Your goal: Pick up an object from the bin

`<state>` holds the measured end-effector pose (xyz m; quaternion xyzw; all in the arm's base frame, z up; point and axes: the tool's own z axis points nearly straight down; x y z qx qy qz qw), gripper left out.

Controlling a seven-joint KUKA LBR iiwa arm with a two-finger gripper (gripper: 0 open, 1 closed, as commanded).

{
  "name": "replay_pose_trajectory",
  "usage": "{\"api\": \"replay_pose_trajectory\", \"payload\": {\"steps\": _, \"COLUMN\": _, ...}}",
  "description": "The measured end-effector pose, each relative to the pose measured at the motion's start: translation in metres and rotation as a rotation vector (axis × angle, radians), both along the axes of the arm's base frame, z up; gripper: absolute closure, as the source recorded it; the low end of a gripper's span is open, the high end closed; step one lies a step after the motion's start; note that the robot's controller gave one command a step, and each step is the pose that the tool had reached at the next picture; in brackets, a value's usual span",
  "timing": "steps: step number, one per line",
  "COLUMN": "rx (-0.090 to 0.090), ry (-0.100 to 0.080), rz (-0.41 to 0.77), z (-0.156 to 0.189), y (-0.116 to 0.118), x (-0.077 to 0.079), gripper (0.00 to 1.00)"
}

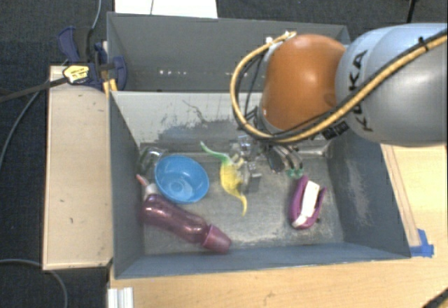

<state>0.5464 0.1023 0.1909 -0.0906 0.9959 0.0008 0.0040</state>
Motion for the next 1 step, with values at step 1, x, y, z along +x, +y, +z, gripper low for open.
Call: {"api": "replay_pose_trajectory", "payload": {"steps": 1, "rx": -0.001, "ry": -0.006, "rz": 0.242, "z": 0.0864, "y": 0.0408, "x": -0.0145, "gripper": 1.0}}
